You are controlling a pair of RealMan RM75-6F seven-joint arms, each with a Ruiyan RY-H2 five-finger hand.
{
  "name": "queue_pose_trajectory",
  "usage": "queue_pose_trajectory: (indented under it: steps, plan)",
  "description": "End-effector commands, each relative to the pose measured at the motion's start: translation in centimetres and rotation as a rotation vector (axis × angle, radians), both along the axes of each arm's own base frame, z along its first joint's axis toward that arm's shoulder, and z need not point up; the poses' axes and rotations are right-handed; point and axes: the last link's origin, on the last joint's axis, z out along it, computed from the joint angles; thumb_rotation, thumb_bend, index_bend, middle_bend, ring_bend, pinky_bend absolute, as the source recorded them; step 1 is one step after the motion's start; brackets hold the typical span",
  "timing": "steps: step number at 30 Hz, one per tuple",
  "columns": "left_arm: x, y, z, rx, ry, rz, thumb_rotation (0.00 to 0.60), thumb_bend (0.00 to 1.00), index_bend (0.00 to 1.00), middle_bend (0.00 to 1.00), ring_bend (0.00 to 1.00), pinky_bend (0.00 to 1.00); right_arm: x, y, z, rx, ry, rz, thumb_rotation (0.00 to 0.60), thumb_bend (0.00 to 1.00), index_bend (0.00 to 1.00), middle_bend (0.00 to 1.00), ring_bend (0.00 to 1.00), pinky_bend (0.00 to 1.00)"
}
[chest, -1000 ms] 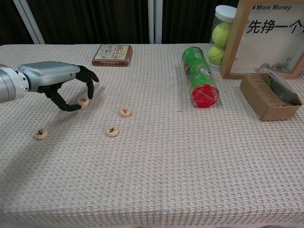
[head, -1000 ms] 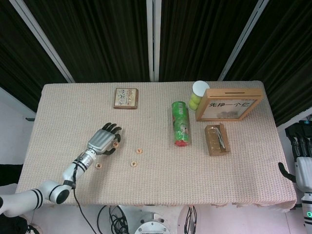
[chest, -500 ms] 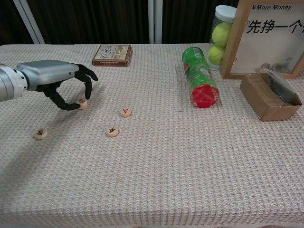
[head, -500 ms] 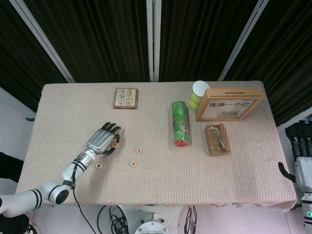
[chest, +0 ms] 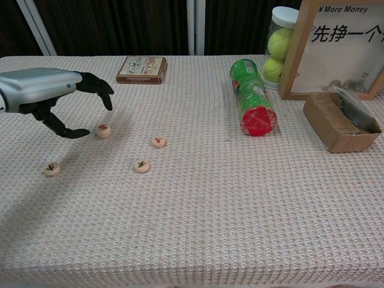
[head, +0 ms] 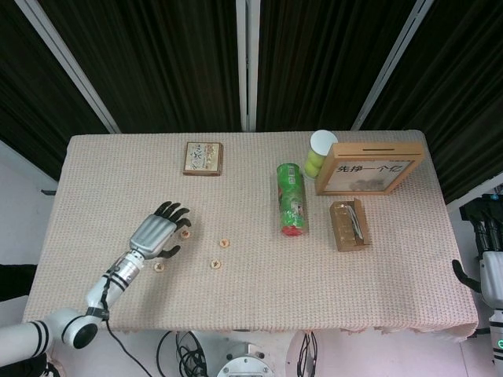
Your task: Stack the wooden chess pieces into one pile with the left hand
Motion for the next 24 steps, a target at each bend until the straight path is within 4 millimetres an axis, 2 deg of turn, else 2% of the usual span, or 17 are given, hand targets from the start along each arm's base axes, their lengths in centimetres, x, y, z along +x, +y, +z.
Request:
queue_pose_trajectory:
  steps: [1, 5, 11, 24]
  plan:
    - [-1.6, -2.2, 1.4, 0.019, 0.002, 0.044, 0.600, 0.28, 0.26, 0.08, 0.00, 0.02, 0.0, 0.0, 0.1, -0.002, 0.000, 0.005, 0.600, 0.25, 0.00, 0.00, 0.00, 0.00]
    - [-2.8, -4.6, 2.3, 0.000, 0.010, 0.074, 0.600, 0.28, 0.27, 0.08, 0.00, 0.02, 0.2, 0.0, 0.2, -0.001, -0.002, 0.013, 0.600, 0.25, 0.00, 0.00, 0.00, 0.00]
    - [-3.9, -6.7, 1.9, -0.004, 0.031, 0.095, 0.600, 0.28, 0.32, 0.08, 0.00, 0.02, 0.5, -0.2, 0.3, -0.005, -0.010, 0.023, 0.600, 0.27, 0.00, 0.00, 0.00, 0.00]
    - [-5.5, -6.9, -0.4, -0.001, 0.068, 0.063, 0.600, 0.28, 0.34, 0.09, 0.00, 0.02, 0.4, -0.3, 0.4, -0.005, -0.011, 0.019, 0.600, 0.27, 0.00, 0.00, 0.00, 0.00]
